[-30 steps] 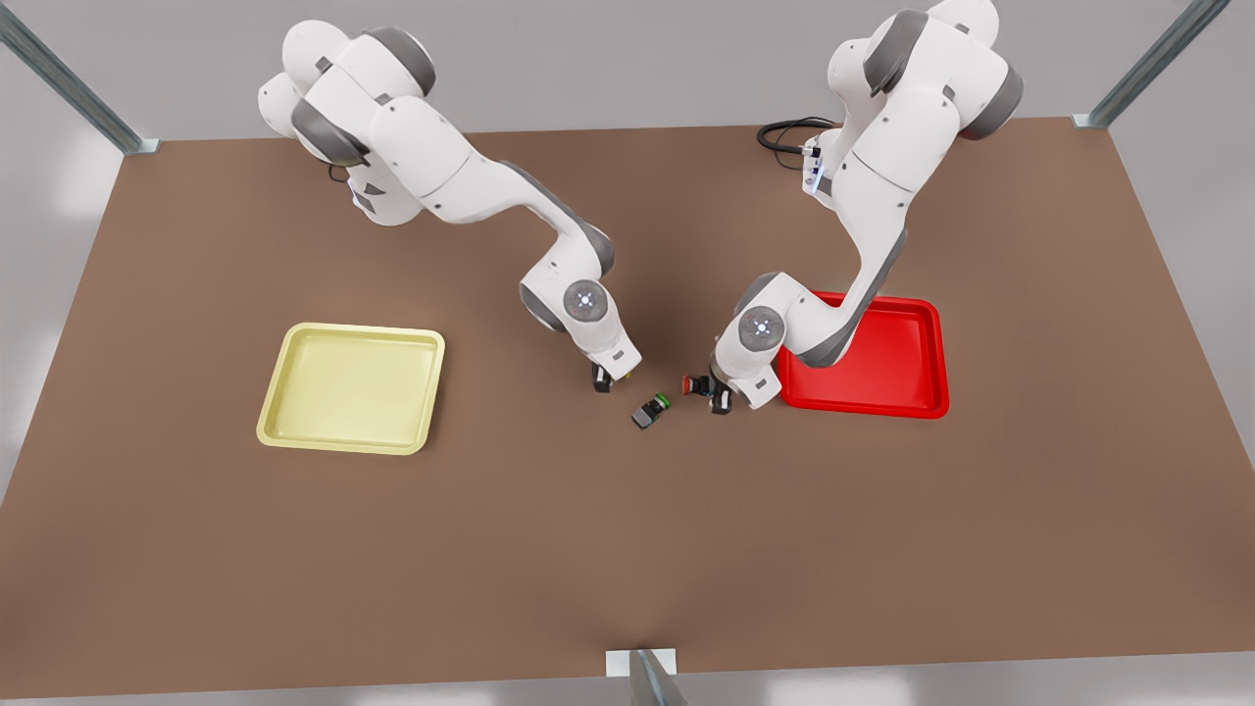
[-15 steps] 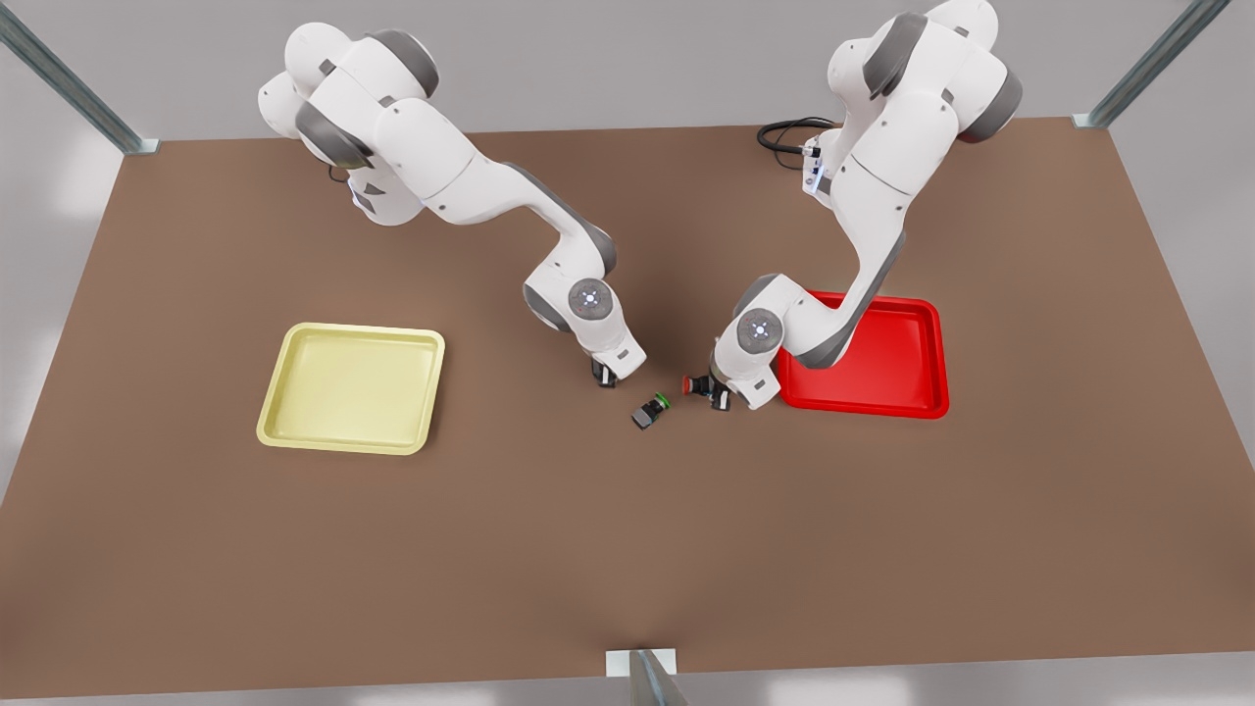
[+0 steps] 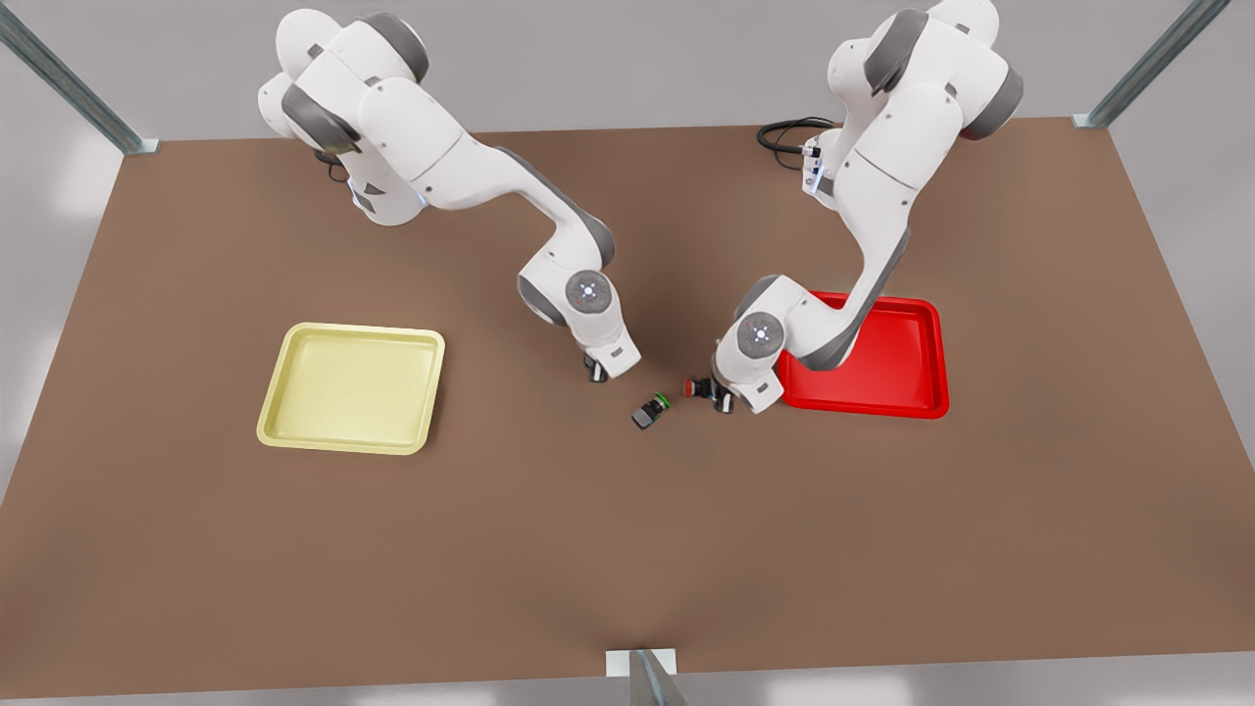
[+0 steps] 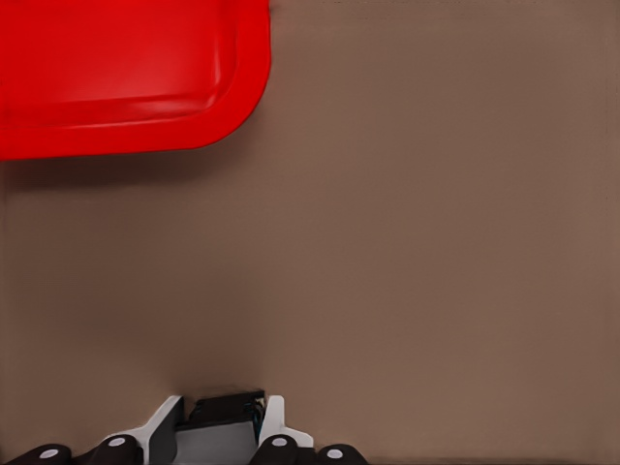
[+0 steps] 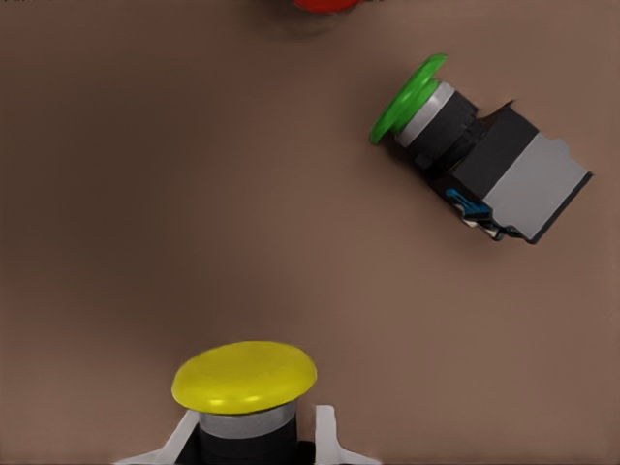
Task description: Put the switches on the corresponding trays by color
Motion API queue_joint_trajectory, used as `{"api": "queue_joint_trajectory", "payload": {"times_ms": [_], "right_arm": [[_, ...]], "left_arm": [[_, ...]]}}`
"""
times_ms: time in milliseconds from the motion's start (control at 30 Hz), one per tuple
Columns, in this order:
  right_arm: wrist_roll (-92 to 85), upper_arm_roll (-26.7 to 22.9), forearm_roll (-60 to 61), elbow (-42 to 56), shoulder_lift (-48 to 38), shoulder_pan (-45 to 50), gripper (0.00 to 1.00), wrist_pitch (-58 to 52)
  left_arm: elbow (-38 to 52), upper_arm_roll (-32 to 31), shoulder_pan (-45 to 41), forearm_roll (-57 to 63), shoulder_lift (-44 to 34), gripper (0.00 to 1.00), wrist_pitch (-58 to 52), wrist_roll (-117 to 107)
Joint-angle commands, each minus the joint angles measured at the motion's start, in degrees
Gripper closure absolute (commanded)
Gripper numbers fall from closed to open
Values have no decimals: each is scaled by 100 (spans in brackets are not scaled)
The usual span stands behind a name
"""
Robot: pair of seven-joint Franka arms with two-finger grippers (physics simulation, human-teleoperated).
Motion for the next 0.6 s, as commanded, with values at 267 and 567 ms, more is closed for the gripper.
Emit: {"api": "queue_joint_trajectory", "payload": {"times_ms": [267, 567], "right_arm": [[-194, -19, -3, 503, -263, -983, 49, -971], [-2813, -27, 50, -2872, -3542, -3629, 0, -1270]], "left_arm": [[-136, 1234, 850, -686, -1530, 48, -1421, 2549], [-2492, 1207, 841, -1100, -2998, 0, -612, 2813]]}}
